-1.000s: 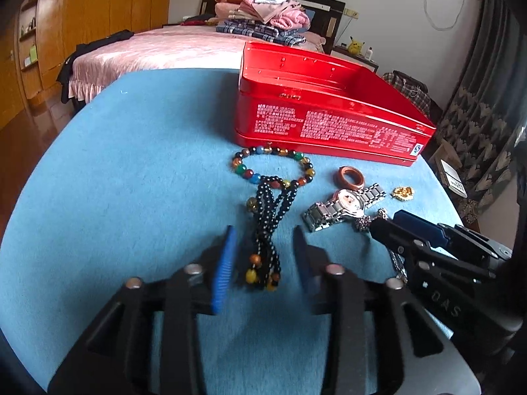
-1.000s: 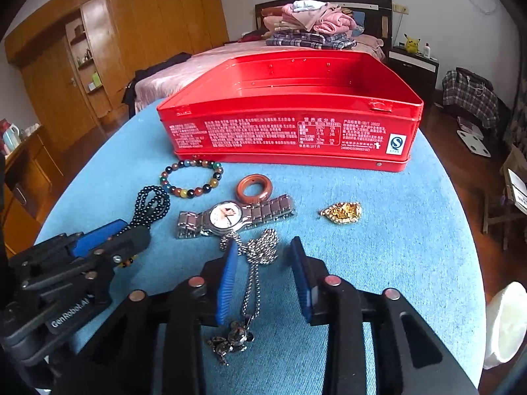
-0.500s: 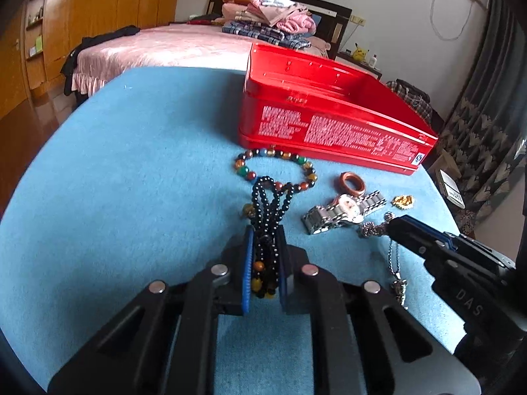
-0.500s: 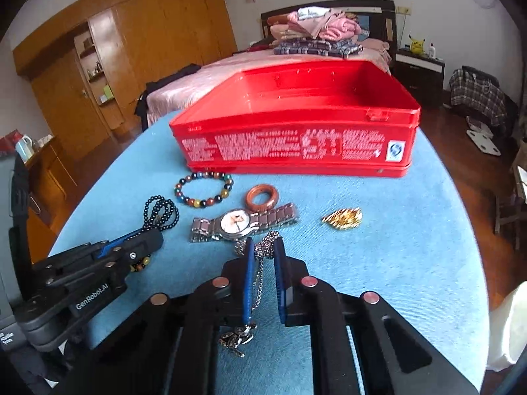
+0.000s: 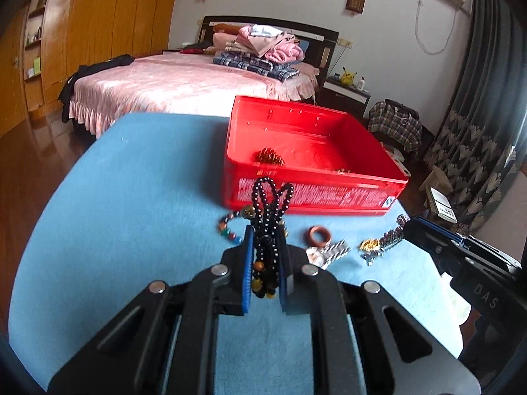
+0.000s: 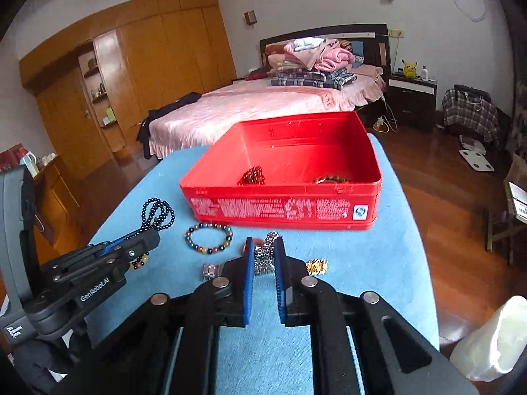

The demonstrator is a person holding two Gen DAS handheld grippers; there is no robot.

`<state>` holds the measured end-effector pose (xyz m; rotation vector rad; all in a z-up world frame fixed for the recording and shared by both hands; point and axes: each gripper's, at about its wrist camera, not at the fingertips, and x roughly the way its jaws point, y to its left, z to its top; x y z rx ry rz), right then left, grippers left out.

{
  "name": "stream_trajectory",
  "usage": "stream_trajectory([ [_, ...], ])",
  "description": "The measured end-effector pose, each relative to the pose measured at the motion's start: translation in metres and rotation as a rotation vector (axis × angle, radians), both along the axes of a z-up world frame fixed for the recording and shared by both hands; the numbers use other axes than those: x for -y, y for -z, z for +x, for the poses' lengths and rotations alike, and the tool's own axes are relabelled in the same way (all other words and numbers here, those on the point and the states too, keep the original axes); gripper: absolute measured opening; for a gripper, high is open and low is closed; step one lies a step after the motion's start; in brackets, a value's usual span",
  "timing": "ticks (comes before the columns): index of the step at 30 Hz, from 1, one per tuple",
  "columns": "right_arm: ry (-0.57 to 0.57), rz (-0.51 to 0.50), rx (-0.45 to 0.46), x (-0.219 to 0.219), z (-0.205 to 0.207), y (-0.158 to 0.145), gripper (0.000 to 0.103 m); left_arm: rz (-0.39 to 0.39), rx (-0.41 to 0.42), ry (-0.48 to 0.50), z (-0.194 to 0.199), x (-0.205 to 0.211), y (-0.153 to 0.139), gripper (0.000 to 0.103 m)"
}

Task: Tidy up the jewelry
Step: 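Carry both necklaces over the red tin and open both tools to drop them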

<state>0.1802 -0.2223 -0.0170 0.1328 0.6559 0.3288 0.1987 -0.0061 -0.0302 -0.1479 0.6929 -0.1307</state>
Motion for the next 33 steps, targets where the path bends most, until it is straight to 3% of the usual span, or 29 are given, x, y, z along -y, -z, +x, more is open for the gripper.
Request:
stream_trajectory([
  [21, 0.023, 0.027, 0.130, 0.015, 0.054, -0.061, 0.012, -0.021, 0.106, 0.050, 0.061, 0.030, -0.056, 0.011],
  [33, 0.037, 0.027, 0.108, 0.019, 0.113, -0.051, 0.012, -0.011, 0.098, 0.065, 0.127, 0.045, -0.055, 0.011],
])
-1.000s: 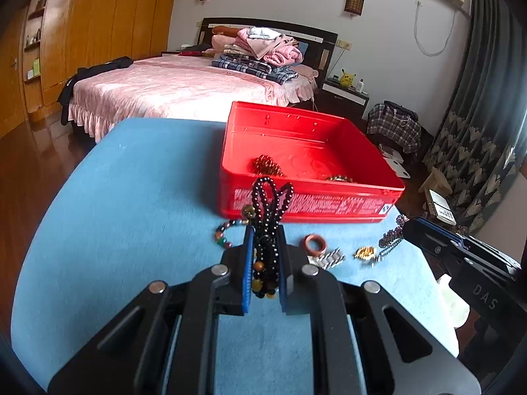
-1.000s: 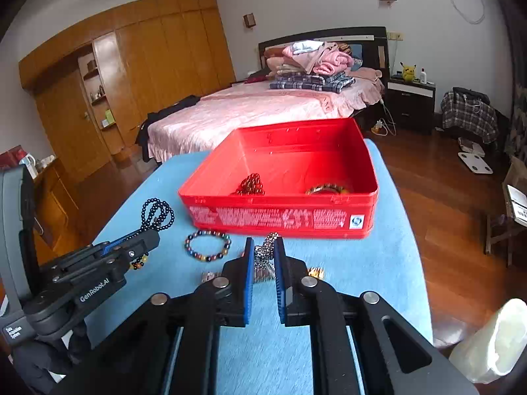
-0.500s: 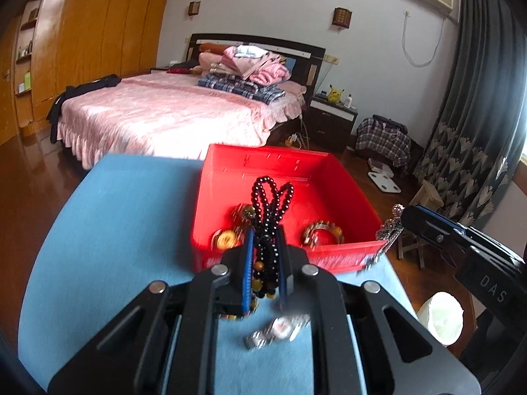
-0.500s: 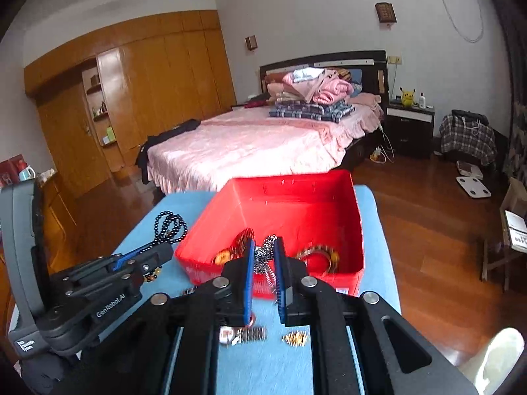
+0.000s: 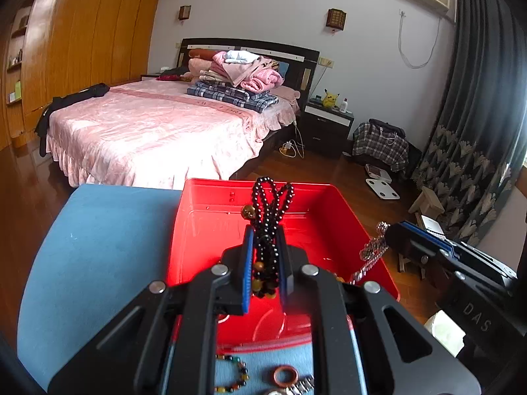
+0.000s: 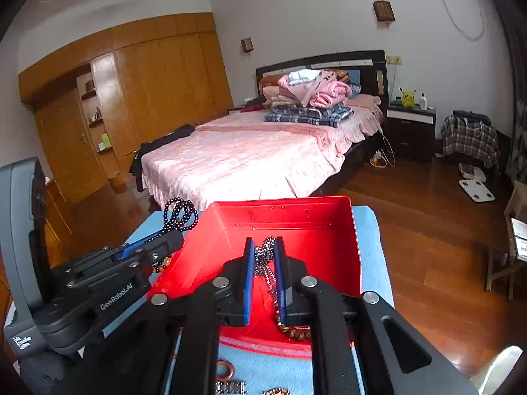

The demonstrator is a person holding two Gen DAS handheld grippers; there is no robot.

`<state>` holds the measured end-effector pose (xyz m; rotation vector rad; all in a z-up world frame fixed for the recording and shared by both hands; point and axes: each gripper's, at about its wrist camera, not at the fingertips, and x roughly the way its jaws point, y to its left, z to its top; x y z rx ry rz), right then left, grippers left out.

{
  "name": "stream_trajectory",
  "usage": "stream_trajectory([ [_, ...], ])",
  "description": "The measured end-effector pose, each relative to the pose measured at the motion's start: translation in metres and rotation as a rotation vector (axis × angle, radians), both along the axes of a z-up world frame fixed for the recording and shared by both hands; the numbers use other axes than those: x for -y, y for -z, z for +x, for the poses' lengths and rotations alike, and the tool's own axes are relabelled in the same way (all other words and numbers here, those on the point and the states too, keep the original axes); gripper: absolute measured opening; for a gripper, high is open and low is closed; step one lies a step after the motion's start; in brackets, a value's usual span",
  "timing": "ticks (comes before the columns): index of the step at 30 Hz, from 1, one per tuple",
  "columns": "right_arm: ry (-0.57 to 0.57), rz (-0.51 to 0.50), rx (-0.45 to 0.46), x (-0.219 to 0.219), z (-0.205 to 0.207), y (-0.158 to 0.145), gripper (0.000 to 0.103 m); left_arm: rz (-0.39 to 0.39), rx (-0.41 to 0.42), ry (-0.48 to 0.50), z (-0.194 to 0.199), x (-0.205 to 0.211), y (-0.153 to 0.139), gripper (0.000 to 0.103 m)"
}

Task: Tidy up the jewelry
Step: 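Carry both necklaces over the red tin and open both tools to drop them, then move the left tool toward the silver wristwatch while the right tool withdraws from the tin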

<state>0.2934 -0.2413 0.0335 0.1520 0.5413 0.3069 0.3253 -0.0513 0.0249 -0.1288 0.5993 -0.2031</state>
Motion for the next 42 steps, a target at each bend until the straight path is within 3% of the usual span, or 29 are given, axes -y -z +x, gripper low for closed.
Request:
stream_trajectory([
  [13, 0.010, -0.010, -0.076, -0.007, 0.031, 0.035, 0.015, 0.032, -0.085, -0.002, 0.036, -0.008, 0.034, 0.013],
  [15, 0.021, 0.000, -0.079, -0.004, 0.030, 0.037, 0.026, 0.032, -0.090, -0.011, 0.037, -0.010, 0.035, 0.019],
  [17, 0.034, -0.003, -0.073, -0.003, 0.028, 0.035, 0.031, 0.029, -0.078, -0.020, 0.033, -0.014, 0.032, 0.042],
  [19, 0.044, 0.000, -0.065, -0.001, 0.025, 0.033, 0.034, 0.026, -0.060, -0.028, 0.028, -0.016, 0.026, 0.046],
  [21, 0.051, 0.010, -0.058, 0.002, 0.021, 0.030, 0.045, 0.025, -0.047, -0.027, 0.022, -0.019, 0.020, 0.050],
  [23, 0.061, 0.008, -0.048, 0.003, 0.012, 0.027, 0.048, 0.037, -0.027, -0.032, 0.012, -0.021, 0.013, 0.059],
  [35, 0.086, 0.021, -0.041, 0.005, -0.051, 0.032, 0.083, 0.051, -0.004, -0.083, -0.060, -0.042, 0.012, 0.085],
  [42, 0.132, -0.016, -0.086, 0.004, -0.076, 0.047, 0.097, 0.065, -0.041, -0.098, -0.086, -0.050, 0.031, 0.090],
])
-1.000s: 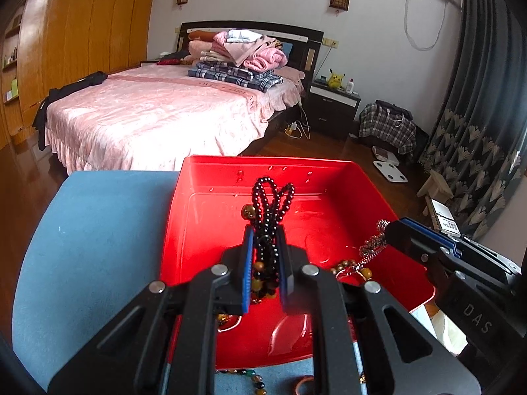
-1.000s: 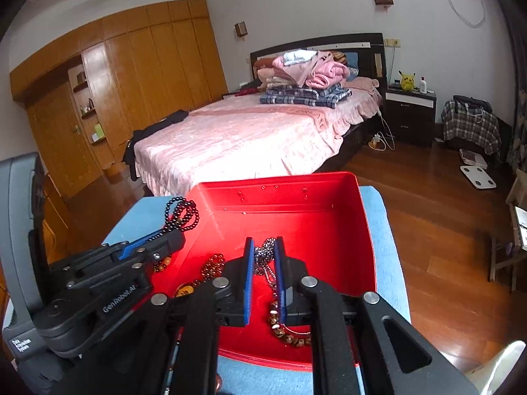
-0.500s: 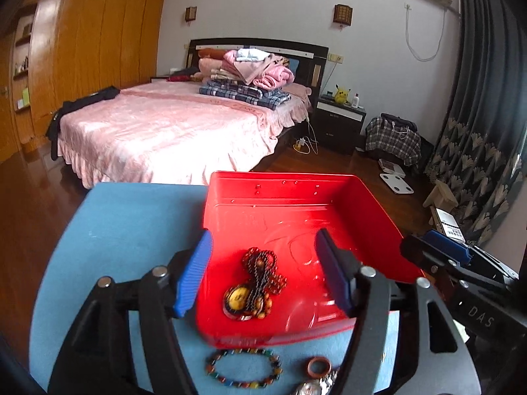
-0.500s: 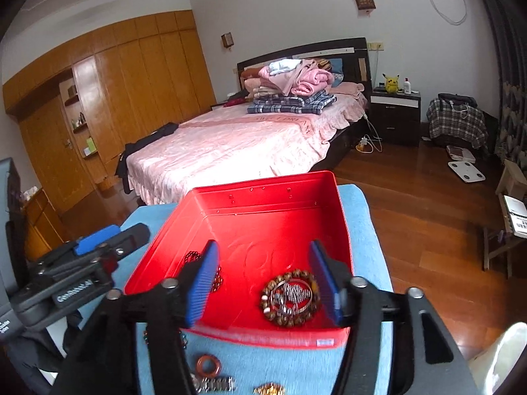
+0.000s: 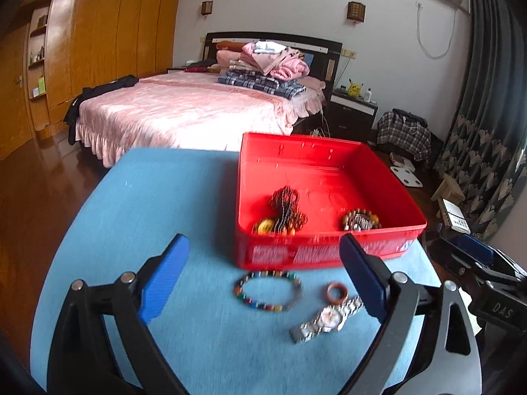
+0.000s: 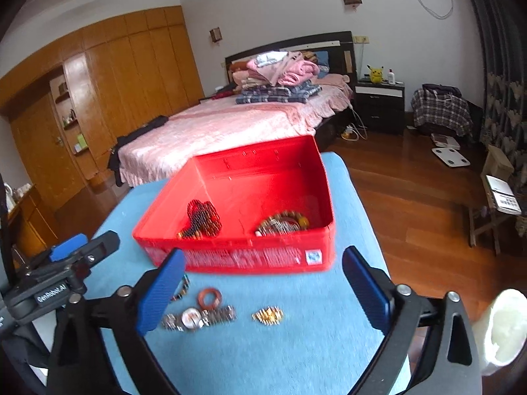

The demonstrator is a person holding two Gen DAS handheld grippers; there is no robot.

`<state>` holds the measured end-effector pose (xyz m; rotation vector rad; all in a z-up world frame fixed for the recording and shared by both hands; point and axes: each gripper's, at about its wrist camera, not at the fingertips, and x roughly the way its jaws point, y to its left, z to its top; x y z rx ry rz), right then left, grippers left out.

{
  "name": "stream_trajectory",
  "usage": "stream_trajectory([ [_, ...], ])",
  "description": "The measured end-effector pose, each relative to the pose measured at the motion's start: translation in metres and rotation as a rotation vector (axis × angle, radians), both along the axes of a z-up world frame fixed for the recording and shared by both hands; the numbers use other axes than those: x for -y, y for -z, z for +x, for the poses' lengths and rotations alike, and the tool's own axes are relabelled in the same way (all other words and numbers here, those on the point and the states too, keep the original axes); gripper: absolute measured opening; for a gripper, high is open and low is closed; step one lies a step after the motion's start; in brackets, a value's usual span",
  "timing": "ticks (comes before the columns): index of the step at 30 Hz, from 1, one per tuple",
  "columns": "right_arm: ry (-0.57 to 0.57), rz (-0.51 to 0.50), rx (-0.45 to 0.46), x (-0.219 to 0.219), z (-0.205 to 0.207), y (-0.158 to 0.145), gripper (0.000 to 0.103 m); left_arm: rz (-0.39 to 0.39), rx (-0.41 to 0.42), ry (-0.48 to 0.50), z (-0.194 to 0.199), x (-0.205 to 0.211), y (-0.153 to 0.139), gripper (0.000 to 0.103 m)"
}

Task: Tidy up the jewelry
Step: 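Move the left tool toward the silver wristwatch while the right tool withdraws from the tin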

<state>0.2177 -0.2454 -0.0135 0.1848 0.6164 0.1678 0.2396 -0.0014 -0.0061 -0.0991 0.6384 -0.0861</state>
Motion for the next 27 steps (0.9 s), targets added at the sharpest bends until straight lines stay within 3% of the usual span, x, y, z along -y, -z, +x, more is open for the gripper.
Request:
stream_trajectory([
  [22, 0.016, -0.025, -0.067, 0.006, -0.023, 0.033, 0.097, 0.000, -0.143, 0.041, -0.027, 0.011, 0.067, 0.090],
  [27, 0.023, -0.018, -0.072, 0.011, -0.023, 0.036, 0.097, -0.017, -0.179, 0.072, -0.022, 0.019, 0.075, 0.079],
])
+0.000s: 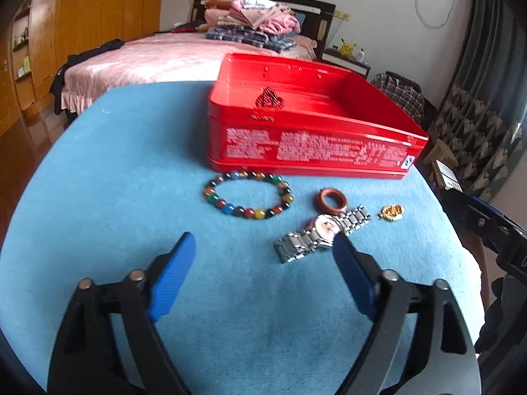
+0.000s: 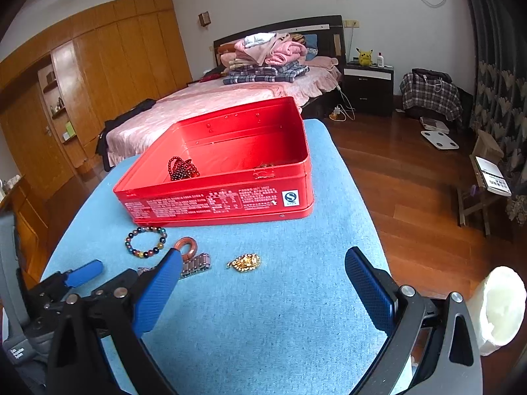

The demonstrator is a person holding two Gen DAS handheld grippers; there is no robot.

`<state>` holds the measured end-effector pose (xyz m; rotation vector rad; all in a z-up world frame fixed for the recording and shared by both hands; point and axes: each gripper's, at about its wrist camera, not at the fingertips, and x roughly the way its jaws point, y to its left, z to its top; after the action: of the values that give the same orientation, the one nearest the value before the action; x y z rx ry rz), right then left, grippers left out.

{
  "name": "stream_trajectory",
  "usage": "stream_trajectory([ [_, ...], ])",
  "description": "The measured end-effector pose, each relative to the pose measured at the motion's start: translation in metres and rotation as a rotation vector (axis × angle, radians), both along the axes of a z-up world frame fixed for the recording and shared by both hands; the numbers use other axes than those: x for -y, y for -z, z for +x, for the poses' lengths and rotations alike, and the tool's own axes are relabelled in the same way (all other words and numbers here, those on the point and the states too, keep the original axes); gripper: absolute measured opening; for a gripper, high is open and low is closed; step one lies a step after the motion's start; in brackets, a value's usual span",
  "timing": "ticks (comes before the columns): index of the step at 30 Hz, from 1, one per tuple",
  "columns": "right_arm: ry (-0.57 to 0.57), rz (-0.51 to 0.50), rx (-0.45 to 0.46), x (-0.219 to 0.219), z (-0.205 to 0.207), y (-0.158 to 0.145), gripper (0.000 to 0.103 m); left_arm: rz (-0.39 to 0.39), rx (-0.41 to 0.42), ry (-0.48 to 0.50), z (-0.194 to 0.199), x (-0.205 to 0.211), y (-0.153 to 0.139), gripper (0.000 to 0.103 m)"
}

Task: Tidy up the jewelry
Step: 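Move the left tool toward the silver wristwatch while the right tool withdraws from the tin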

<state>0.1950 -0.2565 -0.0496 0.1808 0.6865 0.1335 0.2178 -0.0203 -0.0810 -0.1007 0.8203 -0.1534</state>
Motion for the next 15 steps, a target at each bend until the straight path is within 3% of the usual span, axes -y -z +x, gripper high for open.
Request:
stream_trajectory([
  [15, 0.006, 0.007, -0.014, 0.005, 0.002, 0.006, 0.097, -0.033, -0.062, 0.080, 0.017, 0.014, 0.009, 0.072],
])
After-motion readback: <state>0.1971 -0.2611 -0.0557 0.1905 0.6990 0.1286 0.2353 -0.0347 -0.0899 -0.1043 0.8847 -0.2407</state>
